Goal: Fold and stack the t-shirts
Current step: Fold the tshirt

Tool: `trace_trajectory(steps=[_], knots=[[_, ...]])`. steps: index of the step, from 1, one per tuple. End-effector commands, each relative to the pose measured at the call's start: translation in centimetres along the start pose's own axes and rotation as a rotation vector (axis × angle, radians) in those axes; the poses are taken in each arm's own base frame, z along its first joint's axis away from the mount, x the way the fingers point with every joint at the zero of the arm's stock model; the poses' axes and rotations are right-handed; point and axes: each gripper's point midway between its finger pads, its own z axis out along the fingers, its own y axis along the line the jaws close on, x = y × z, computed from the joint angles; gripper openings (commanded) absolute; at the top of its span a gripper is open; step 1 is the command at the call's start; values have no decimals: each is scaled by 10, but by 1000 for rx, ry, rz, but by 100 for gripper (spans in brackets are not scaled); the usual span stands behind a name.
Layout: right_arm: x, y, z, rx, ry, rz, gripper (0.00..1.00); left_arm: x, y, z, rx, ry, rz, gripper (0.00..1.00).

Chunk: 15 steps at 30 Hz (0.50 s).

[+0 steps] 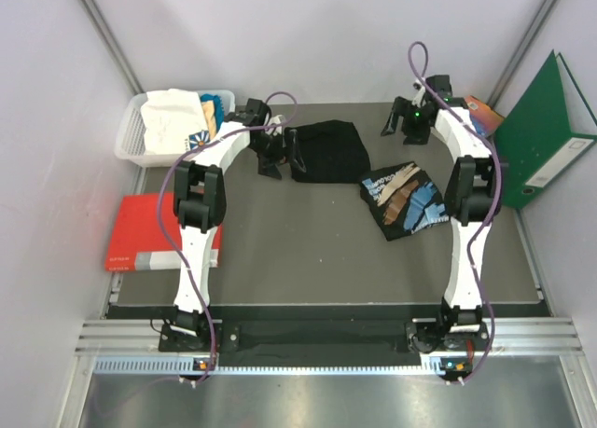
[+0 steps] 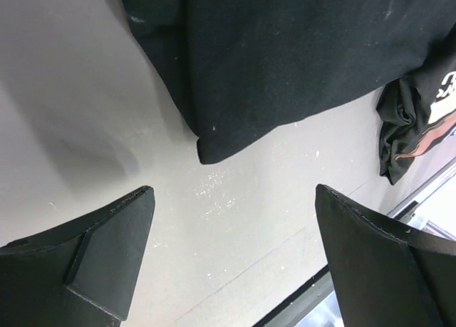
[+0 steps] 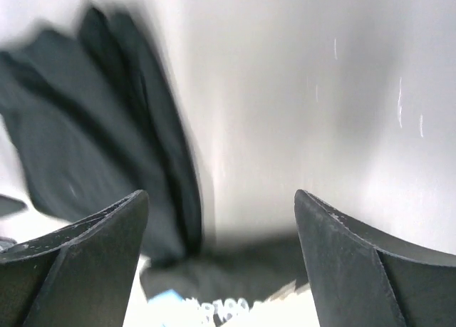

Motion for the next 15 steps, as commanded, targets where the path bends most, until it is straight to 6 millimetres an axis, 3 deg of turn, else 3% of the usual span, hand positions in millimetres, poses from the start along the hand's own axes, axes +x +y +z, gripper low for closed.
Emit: trace_trajectory(steps=[1, 8, 15], knots=[[-6, 56, 42, -286, 17, -20, 82, -9, -20, -35, -2, -64, 54, 99], [32, 88, 63, -424, 102, -26, 82, -6, -14, -36, -35, -56, 45, 99], [61, 84, 71, -416, 180, -17, 81, -3, -12, -32, -34, -41, 34, 99]])
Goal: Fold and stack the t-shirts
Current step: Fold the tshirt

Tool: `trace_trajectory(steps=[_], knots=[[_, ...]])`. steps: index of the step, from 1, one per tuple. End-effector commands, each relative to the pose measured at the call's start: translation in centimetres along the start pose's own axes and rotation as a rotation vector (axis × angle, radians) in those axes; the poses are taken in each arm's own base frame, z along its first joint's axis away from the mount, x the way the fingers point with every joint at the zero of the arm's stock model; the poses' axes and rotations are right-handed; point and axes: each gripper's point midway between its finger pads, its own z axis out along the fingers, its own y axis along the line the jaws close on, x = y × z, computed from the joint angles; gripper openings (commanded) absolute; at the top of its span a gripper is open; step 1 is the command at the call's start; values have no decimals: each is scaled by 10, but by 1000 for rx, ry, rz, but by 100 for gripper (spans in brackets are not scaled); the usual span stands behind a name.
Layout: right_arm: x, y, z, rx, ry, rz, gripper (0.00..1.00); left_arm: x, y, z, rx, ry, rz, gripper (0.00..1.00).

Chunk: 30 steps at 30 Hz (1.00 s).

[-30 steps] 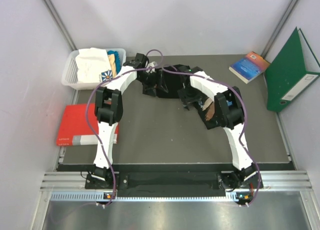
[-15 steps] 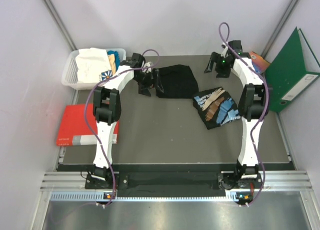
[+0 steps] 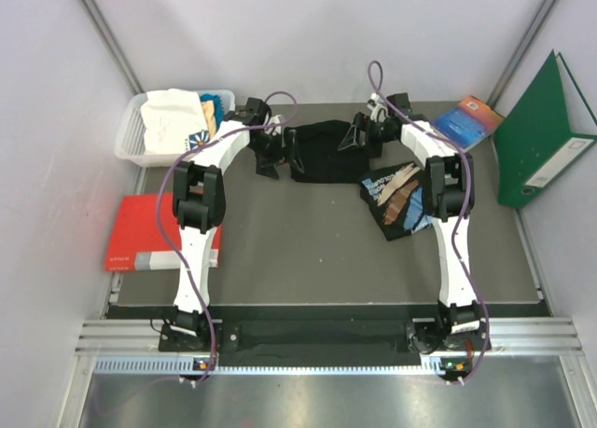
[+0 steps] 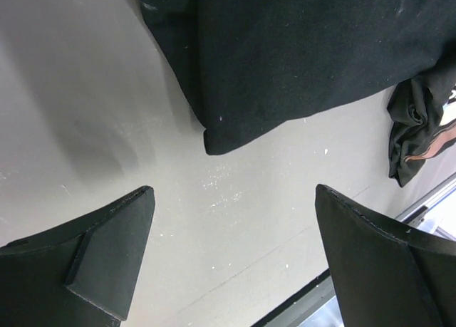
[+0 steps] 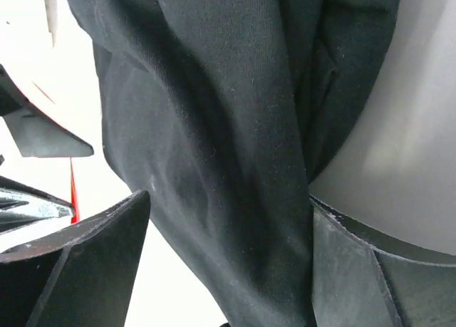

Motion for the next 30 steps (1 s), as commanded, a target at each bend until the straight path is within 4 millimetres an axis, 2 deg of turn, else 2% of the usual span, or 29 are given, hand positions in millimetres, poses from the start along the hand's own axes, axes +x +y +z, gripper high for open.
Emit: trace_trajectory(steps=[1, 3, 4, 5, 6, 7, 9, 10, 11, 13, 14, 16, 17, 19, 20, 21, 23, 24, 26, 30], knots=[[15, -8, -1, 28, 40, 12, 80, -5, -16, -26, 14, -40, 36, 99], [27, -14, 2, 58, 79, 8, 77, -5, -16, -26, 19, -38, 39, 99], [28, -14, 5, 87, 84, -11, 71, -4, -16, -26, 19, -37, 39, 99], [31, -13, 7, 90, 97, -16, 62, -4, -17, -26, 22, -37, 39, 99], [41, -16, 10, 98, 130, -14, 44, -5, -18, -27, 23, -40, 41, 99], [43, -16, 14, 145, 136, -29, 34, -4, -18, -27, 23, -40, 42, 99], [55, -11, 22, 190, 183, -79, 23, -4, -18, -27, 26, -39, 41, 99], [58, -12, 25, 234, 191, -106, 21, -4, -18, -28, 25, -40, 42, 99], [61, 2, 33, 234, 207, -178, 18, -5, -18, -28, 23, -41, 45, 99], [68, 12, 37, 260, 227, -230, 13, -5, -18, -28, 21, -44, 45, 99], [73, 25, 42, 250, 231, -252, 8, -5, -18, -29, 20, -45, 46, 99], [80, 37, 45, 235, 245, -267, 6, -6, -18, -29, 20, -47, 42, 99], [85, 50, 48, 222, 255, -300, 6, -6, -18, -28, 21, -49, 44, 99], [92, 59, 46, 221, 273, -327, 5, -7, -17, -29, 13, -53, 40, 99], [96, 71, 38, 228, 280, -355, 5, -9, -14, -28, -7, -60, 35, 99], [92, 79, 30, 234, 267, -379, 5, -9, -12, -28, -16, -61, 32, 99], [95, 76, 17, 289, 280, -389, 4, -11, -9, -28, -34, -72, 32, 99], [90, 79, 5, 307, 268, -407, 4, -13, -9, -31, -42, -80, 32, 99], [94, 68, -11, 371, 284, -407, 4, -17, -9, -34, -58, -106, 33, 99], [90, 61, -54, 425, 266, -396, 4, -42, -11, -67, -144, -260, 39, 99]])
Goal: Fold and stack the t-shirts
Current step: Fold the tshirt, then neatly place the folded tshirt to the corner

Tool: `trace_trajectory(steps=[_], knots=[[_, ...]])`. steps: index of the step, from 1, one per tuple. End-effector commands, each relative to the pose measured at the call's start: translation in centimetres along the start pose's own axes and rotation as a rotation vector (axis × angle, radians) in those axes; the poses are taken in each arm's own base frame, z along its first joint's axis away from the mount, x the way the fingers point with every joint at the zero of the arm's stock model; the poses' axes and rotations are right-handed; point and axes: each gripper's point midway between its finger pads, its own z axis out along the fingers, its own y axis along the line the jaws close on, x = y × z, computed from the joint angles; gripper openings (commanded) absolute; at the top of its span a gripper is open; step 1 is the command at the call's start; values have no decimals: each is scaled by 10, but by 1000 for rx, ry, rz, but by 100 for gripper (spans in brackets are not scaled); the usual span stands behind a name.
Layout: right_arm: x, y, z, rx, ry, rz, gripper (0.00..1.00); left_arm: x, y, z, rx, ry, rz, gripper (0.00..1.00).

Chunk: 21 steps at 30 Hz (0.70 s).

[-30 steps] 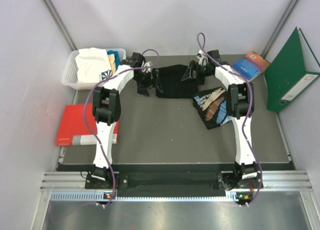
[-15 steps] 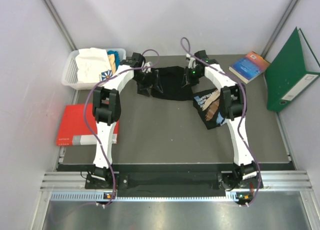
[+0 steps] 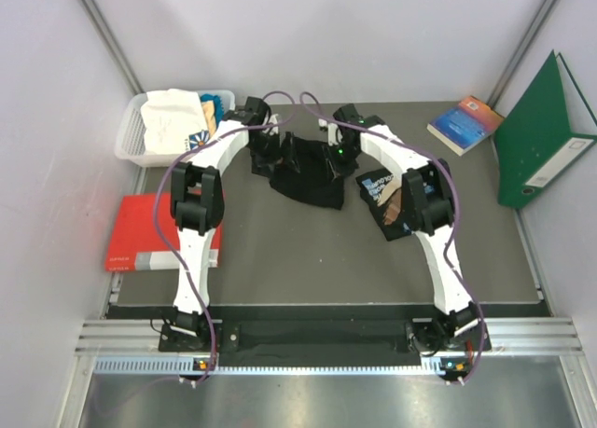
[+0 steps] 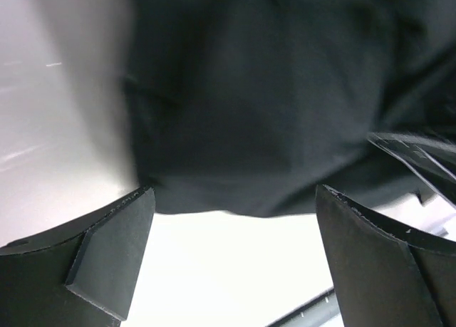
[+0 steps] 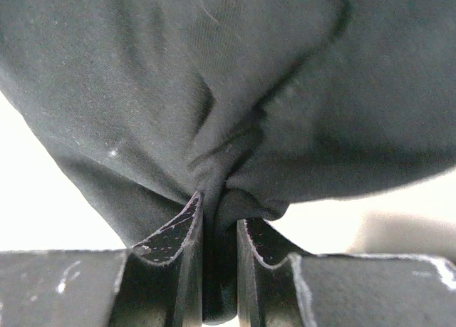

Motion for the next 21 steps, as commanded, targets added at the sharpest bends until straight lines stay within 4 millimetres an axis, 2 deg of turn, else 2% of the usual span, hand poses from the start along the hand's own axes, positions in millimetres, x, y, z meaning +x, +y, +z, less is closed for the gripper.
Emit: trace_trajectory(steps=[1, 2, 3, 4, 5, 6, 7, 9, 13, 18, 21], knots=[[11, -20, -74, 112, -11, -15, 4, -50, -16, -72, -80, -287, 41, 99], [10, -22, -82, 124, -22, -15, 4, -54, -20, -90, -94, -346, 41, 99], [7, -23, -95, 137, -49, -21, 4, -70, -17, -103, -137, -441, 45, 99], [5, -24, -101, 154, -60, -24, 4, -71, -13, -109, -163, -473, 37, 99], [4, -24, -107, 156, -69, -30, 4, -76, -18, -130, -172, -538, 37, 99], [0, -19, -117, 155, -95, -38, 4, -88, -14, -141, -209, -611, 28, 99], [-2, -17, -121, 147, -107, -41, 4, -91, -14, -148, -205, -628, 22, 99], [-7, -15, -133, 157, -131, -46, 5, -92, -10, -148, -215, -615, 10, 99], [-1, -22, -149, 209, -132, -37, 5, -93, -7, -135, -190, -581, 5, 99], [29, -45, -170, 290, -80, 12, 6, -88, -8, -122, -166, -547, 7, 99], [47, -59, -193, 344, -75, 73, 6, -88, -7, -118, -163, -536, 13, 99]])
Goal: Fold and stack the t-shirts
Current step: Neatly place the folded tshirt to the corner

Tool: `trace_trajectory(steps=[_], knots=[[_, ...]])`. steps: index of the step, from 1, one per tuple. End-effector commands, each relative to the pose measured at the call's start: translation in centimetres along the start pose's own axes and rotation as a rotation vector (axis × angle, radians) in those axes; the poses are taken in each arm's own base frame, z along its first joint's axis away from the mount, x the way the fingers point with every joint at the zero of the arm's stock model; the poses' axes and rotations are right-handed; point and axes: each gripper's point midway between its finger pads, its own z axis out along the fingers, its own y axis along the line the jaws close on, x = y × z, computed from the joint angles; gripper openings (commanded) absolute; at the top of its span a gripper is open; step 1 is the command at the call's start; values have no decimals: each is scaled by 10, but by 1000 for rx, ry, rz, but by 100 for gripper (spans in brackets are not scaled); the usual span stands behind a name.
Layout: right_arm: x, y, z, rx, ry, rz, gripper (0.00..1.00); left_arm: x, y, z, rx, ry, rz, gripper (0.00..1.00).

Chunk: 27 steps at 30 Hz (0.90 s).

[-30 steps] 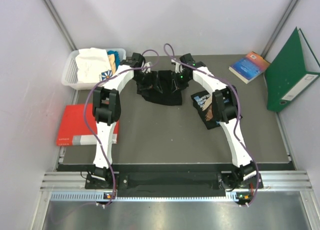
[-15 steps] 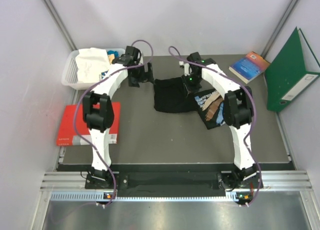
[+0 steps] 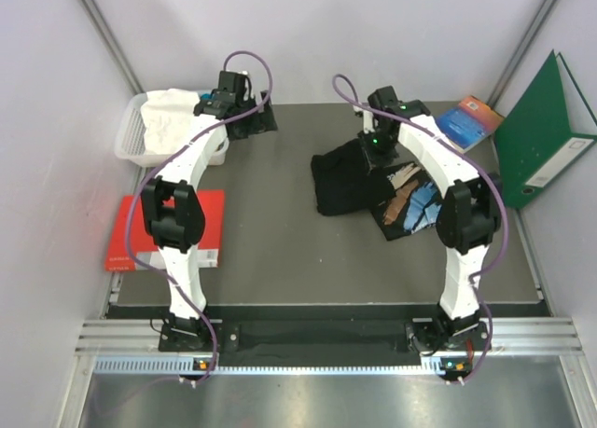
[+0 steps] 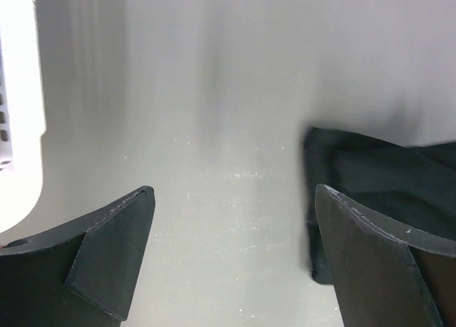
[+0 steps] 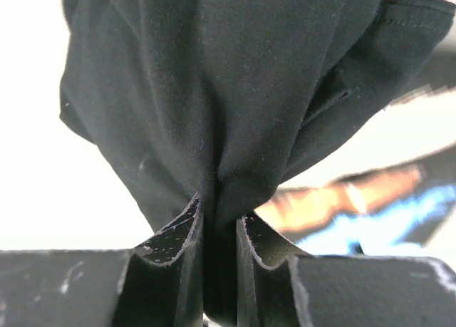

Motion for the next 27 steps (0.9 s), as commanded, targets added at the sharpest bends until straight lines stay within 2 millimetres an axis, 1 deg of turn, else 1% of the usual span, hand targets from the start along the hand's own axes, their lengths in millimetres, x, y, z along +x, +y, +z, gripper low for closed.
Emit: trace_trajectory(steps=[1, 2, 4, 5, 6, 7, 8, 9, 10, 11, 13, 14, 16, 17, 20, 21, 22, 23, 24, 25, 26, 27], knots=[[17, -36, -57, 116, -36, 70, 6, 1, -4, 8, 25, 1, 0, 99], [24, -51, -69, 159, -46, 111, 6, 2, -5, 10, 31, 7, 0, 99], [32, -69, -79, 214, -51, 156, 6, 4, -4, 13, 34, 17, -1, 99], [44, -83, -87, 242, -52, 194, 6, 5, -5, 14, 36, 21, -1, 99], [50, -95, -89, 280, -55, 214, 6, 5, -5, 14, 42, 22, -2, 99], [49, -104, -89, 300, -85, 230, 7, 6, -4, 17, 43, 29, -5, 99], [61, -119, -87, 321, -69, 269, 7, 6, -4, 18, 49, 29, -9, 99], [61, -128, -84, 332, -80, 288, 7, 7, -4, 19, 56, 34, -11, 99], [65, -135, -81, 344, -71, 292, 7, 8, -3, 21, 55, 39, -16, 99], [71, -146, -72, 361, -39, 311, 7, 8, -2, 21, 56, 40, -20, 99], [77, -158, -63, 400, -2, 319, 8, 9, -1, 22, 62, 46, -25, 99], [85, -160, -49, 382, 41, 322, 8, 8, -1, 22, 65, 45, -26, 99], [89, -159, -31, 346, 73, 324, 9, 8, -1, 22, 62, 42, -26, 99], [95, -157, -14, 322, 114, 326, 10, 8, 0, 21, 62, 44, -27, 99], [109, -147, 15, 250, 194, 329, 13, 8, 1, 21, 59, 40, -22, 99], [110, -148, 21, 250, 194, 331, 18, 7, 2, 20, 57, 38, -22, 99], [116, -151, 29, 270, 226, 353, 35, 6, 1, 19, 57, 36, -21, 99], [120, -156, 30, 303, 248, 365, 44, 6, 2, 19, 56, 36, -20, 99], [129, -164, 26, 375, 292, 381, 53, 7, 2, 19, 54, 36, -18, 99], [125, -166, 20, 399, 285, 379, 69, 7, 2, 19, 54, 38, -19, 99], [122, -173, 13, 439, 267, 380, 82, 7, 2, 19, 54, 40, -19, 99], [115, -173, 5, 445, 228, 375, 97, 8, 2, 18, 54, 40, -19, 99]])
